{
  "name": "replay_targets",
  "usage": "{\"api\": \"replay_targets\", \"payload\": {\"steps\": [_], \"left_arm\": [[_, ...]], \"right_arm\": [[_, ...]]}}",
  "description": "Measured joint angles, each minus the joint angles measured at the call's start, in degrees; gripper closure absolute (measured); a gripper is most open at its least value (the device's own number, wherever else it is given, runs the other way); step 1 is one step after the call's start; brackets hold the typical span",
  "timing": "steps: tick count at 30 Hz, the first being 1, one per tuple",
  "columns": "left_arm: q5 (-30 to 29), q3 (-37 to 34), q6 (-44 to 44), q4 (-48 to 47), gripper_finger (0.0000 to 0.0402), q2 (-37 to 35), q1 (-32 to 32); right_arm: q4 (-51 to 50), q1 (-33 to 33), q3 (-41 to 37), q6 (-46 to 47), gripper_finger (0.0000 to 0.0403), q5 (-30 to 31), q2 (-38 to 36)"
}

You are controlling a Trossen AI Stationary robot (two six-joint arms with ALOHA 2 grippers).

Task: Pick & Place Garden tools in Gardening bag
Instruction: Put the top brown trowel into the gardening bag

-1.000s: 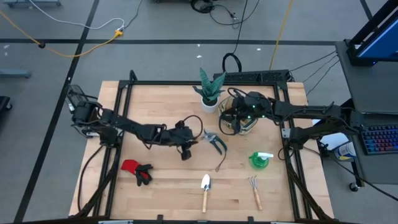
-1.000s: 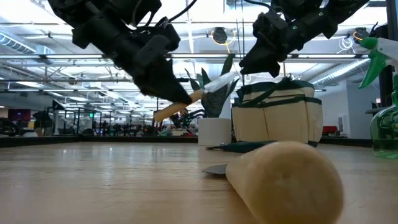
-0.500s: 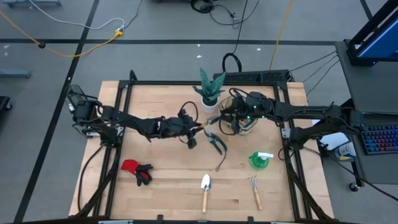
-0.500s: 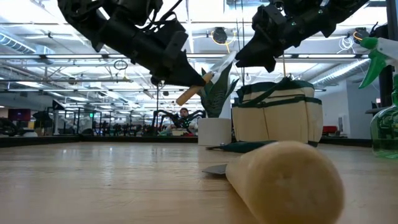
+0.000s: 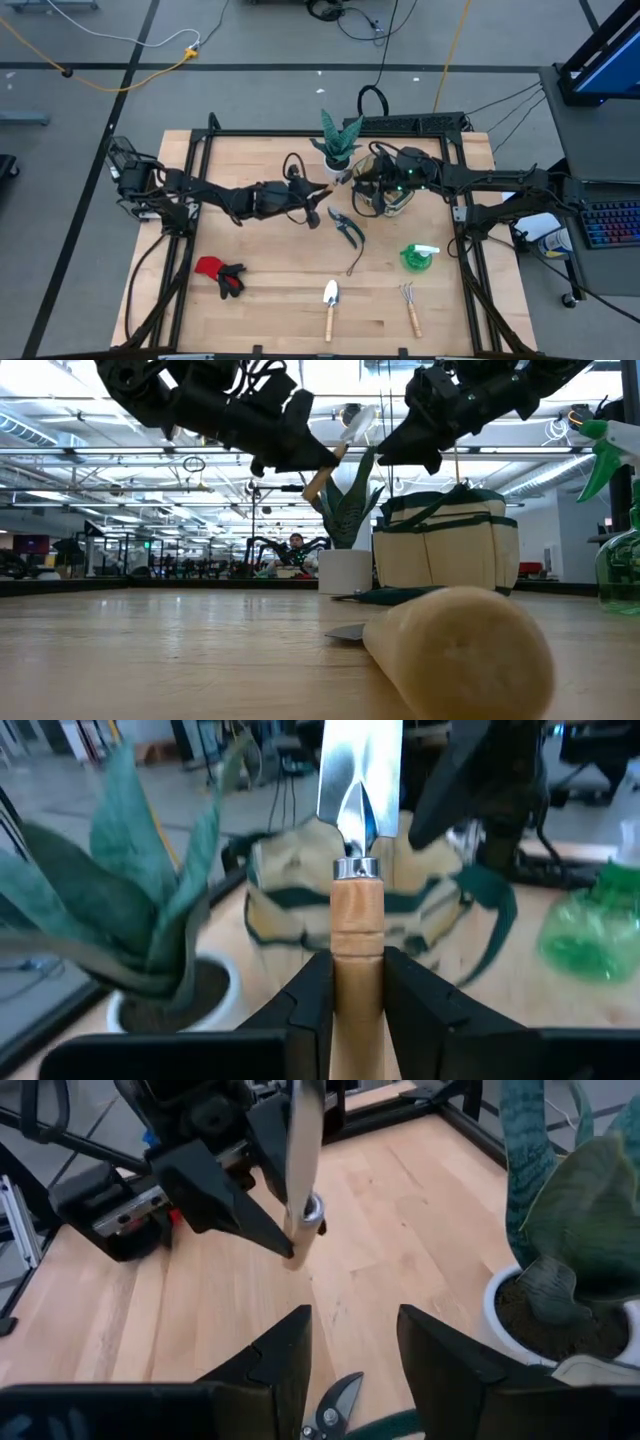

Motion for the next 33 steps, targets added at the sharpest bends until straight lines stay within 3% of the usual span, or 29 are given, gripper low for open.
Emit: {"api": "replay_targets", "payload": {"steps": [18, 33], "left_arm": [[0.0, 0.0, 1.3, 3.8, 0.033, 0.0, 2.0], [0.1, 0.0, 2.9, 7.8, 0.033, 0.0, 1.6]], "right_arm": [[17.4, 0.0, 0.0, -3.0, 0.0264, 0.0, 0.0], [18.5, 0.0, 0.0, -6.0, 0.0264, 0.0, 0.0]]}}
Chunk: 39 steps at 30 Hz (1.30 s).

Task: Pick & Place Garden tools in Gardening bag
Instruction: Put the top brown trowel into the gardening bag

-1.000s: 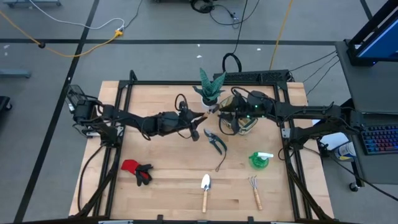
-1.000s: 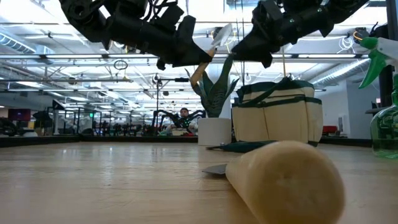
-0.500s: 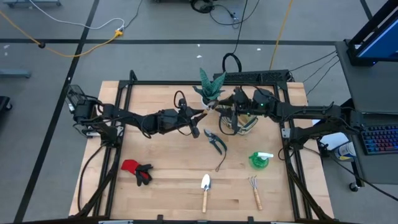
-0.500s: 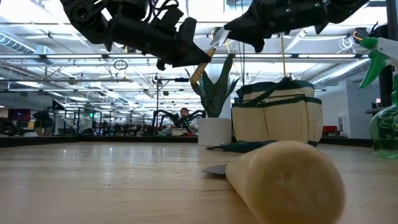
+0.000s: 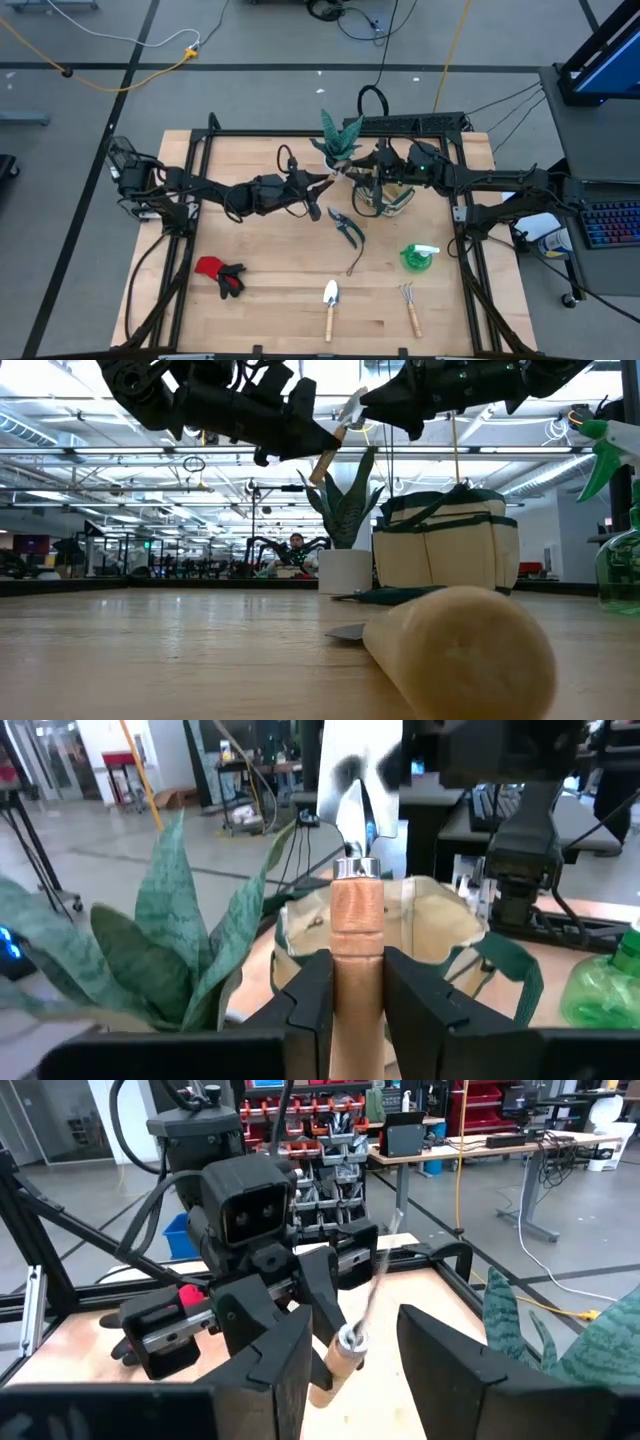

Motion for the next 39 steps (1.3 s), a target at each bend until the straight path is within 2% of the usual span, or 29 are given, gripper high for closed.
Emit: {"api": "replay_targets", "payload": {"steps": [4, 13, 23, 31, 39], "left_arm": [[-0.1, 0.0, 1.6, 2.1, 0.033, 0.0, -0.8], [-4.4, 0.0, 3.6, 2.7, 0.033, 0.0, -1.3], [-4.4, 0.0, 4.4, 3.6, 0.033, 0.0, -1.3], [-5.4, 0.0, 4.9, 3.1, 0.033, 0.0, -1.3], [-6.4, 0.0, 5.5, 2.5, 0.033, 0.0, -1.3]], "right_arm": [[0.3, 0.0, 0.0, 0.0, 0.0276, 0.0, 0.0], [5.6, 0.0, 0.0, 1.6, 0.0326, -0.2, 0.0], [8.0, 0.0, 0.0, 0.5, 0.034, -0.1, 2.5], [13.9, 0.0, 0.0, 0.5, 0.0395, 0.3, 6.5], [14.5, 0.0, 0.0, 0.2, 0.04, 0.2, 7.0]]}}
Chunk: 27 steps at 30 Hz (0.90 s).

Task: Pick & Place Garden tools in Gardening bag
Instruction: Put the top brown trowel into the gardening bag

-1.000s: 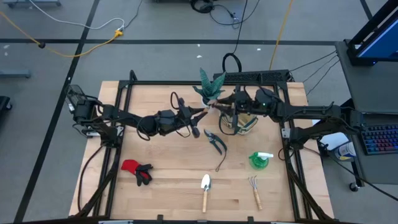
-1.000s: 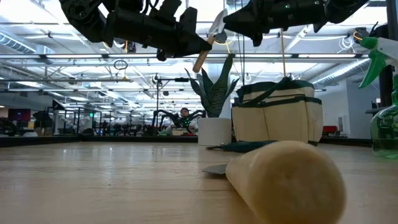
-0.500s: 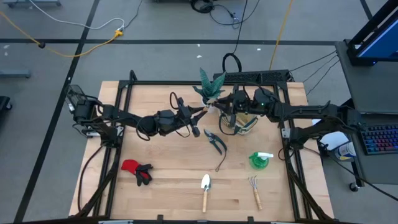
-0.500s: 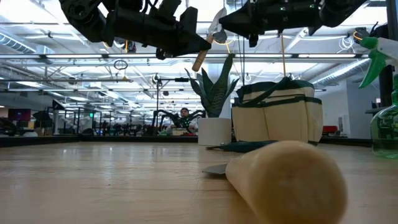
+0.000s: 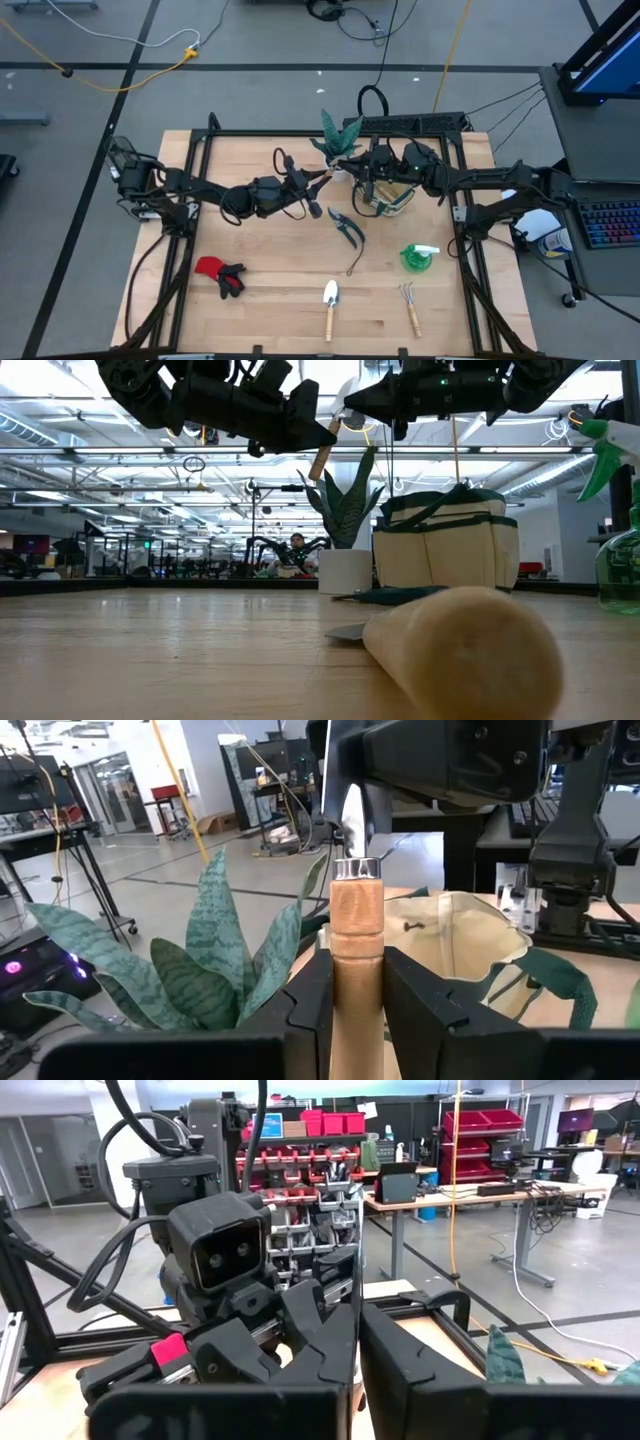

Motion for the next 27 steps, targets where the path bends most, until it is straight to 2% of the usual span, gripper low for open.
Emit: {"api": "replay_targets", "payload": {"steps": [9, 20, 27], "left_arm": [[0.0, 0.0, 0.0, -0.6, 0.0324, 0.0, 0.0], [0.6, 0.0, -2.5, -4.2, 0.0241, 0.0, 0.0], [0.4, 0.0, -3.2, -7.0, 0.0225, 0.0, 0.0]], "right_arm": [[-1.0, 0.0, 0.0, 0.1, 0.0402, -0.2, 0.0], [-6.5, 0.1, 0.0, 3.2, 0.0402, -0.6, 0.0], [-11.4, 0.1, 0.0, 4.7, 0.0402, -0.5, -1.0]]}}
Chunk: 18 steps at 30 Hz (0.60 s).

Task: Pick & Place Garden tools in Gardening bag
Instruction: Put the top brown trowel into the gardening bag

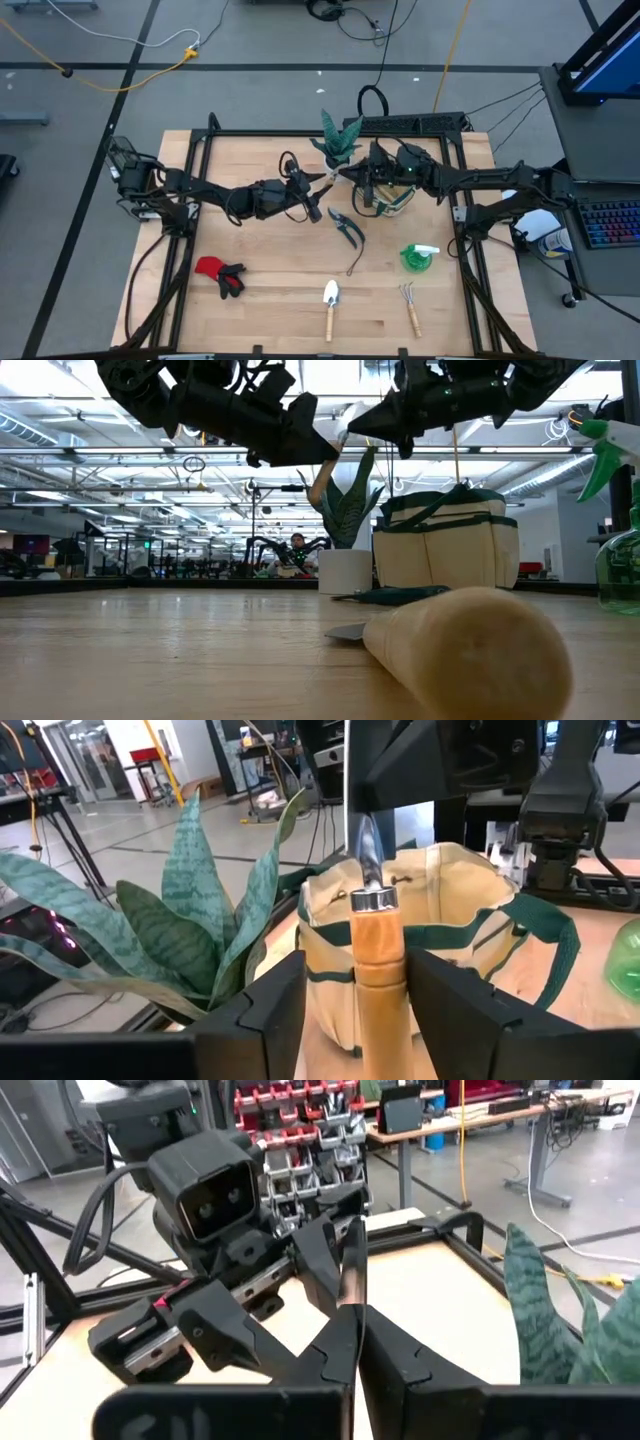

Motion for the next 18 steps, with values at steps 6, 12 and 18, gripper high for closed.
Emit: {"api": "replay_targets", "payload": {"steps": [6, 12, 18], "left_arm": [[0.7, 0.0, 0.0, -0.3, 0.0225, 0.0, 0.0], [1.5, 0.0, -0.4, -1.6, 0.0224, 0.0, 0.0], [1.6, 0.0, -1.3, -4.1, 0.0224, 0.0, 0.0]], "right_arm": [[-4.8, 0.0, 0.0, 0.0, 0.0402, 0.1, -1.8], [-6.3, 0.0, 0.0, 0.0, 0.0402, 0.2, -2.6], [-6.7, 0.0, 0.0, 0.0, 0.0402, 0.2, -2.7]]}}
